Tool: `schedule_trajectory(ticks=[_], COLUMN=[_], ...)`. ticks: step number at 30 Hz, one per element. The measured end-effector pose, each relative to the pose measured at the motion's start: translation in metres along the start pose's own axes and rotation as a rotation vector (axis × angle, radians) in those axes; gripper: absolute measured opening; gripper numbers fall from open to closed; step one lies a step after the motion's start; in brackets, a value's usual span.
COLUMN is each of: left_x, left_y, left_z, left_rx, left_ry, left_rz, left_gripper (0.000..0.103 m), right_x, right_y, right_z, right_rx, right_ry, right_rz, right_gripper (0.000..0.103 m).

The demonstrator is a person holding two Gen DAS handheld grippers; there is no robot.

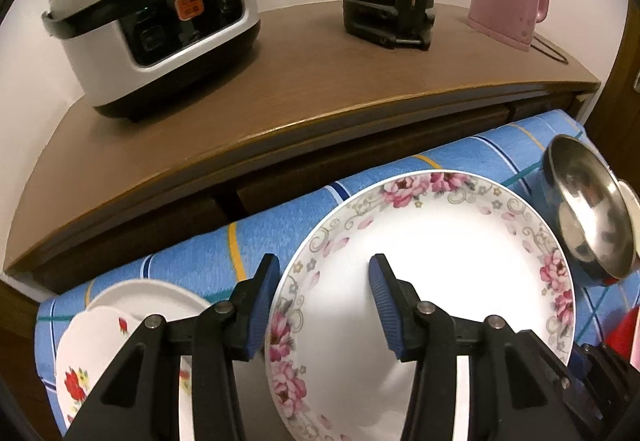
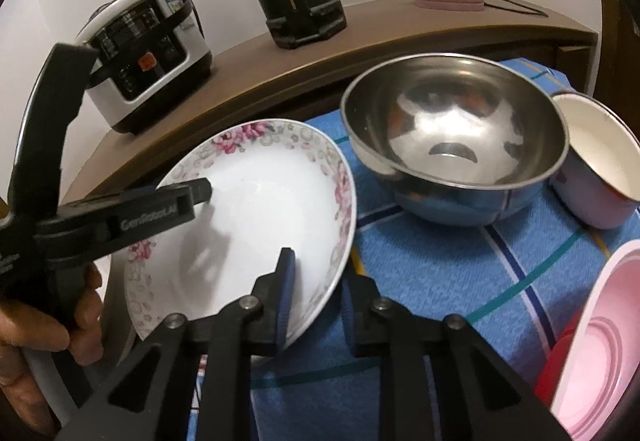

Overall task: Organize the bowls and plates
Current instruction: 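Carry the pink-rimmed floral plate over the stacked plates with the right gripper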

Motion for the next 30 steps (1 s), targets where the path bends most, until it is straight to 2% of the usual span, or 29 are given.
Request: schedule_trajectory(ticks=[12,30], left_x=[-0.054,-0.12], left_y=[0.02,0.074], left_z=[0.008,0.046], left_rx=[-0.048,-0.155], left_ry=[-0.023,-0.084], left_rz=[-0.075,-0.119], left_gripper=[0.05,0.05], right_x=[-0.029,-0.076], right_y=[0.0,0.027], right_z=[0.004,0.046], right_rx=[-0.023,-0.126], right_ry=[-0.036,-0.105], right_rz=[-0.017,-0.028], right_gripper=[0.02,0.02])
Point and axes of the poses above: each gripper's, at about its wrist camera, not at the fingertips, and x roughly the way its jaws point, z to its left, y to its underside, the point moved 3 cm from there along x, roughly the way its jaws point, and after that the axes turned 8 degrees about -x, right-handed, at the moved point
